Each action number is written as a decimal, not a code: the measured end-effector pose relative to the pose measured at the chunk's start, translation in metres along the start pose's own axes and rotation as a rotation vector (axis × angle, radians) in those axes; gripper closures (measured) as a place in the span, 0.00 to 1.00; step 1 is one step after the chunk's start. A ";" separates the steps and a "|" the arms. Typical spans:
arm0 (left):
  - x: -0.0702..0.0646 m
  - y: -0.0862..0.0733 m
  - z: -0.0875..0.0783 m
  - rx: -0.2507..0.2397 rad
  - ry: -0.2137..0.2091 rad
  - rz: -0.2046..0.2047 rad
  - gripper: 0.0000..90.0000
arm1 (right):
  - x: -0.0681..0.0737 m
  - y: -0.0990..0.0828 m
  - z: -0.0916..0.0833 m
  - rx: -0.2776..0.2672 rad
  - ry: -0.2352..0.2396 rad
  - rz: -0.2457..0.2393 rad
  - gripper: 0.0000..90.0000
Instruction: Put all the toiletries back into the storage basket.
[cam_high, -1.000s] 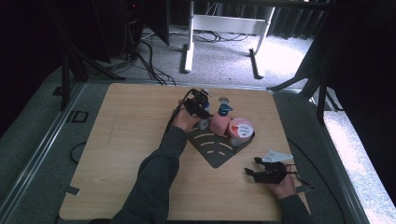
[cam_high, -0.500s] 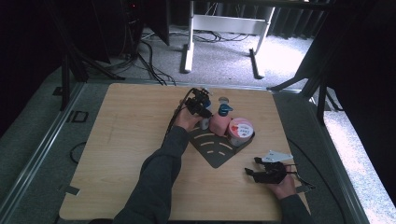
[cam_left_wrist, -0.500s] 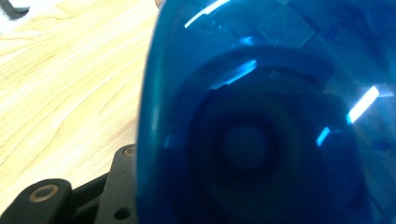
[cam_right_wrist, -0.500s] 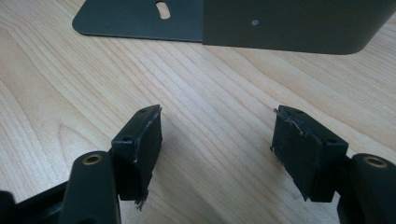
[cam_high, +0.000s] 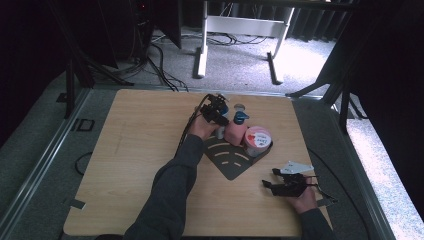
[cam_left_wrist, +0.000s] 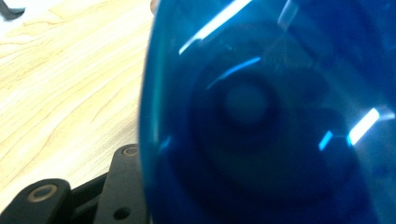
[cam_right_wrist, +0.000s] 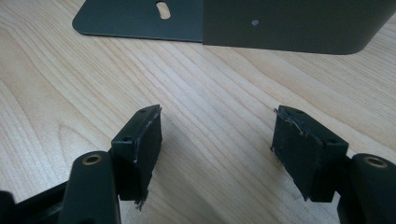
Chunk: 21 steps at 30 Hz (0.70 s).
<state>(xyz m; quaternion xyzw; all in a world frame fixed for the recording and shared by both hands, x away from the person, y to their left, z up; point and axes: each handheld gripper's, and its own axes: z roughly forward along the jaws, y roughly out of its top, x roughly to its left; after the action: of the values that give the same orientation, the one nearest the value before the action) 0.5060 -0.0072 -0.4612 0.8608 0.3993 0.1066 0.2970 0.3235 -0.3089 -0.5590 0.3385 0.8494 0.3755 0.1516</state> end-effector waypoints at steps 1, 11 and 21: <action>0.000 0.000 0.000 0.000 0.000 -0.002 0.60 | 0.000 0.000 0.000 0.000 0.000 0.000 0.36; 0.001 0.000 -0.001 -0.013 -0.036 -0.030 0.54 | 0.000 0.000 0.000 0.000 0.000 0.000 0.36; 0.003 -0.006 -0.011 -0.031 -0.036 -0.035 0.50 | 0.000 0.000 0.000 0.001 0.000 0.000 0.36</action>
<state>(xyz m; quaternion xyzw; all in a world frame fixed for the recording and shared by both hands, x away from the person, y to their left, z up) 0.4997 0.0030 -0.4559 0.8508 0.4073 0.0921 0.3191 0.3234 -0.3090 -0.5590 0.3385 0.8495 0.3752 0.1515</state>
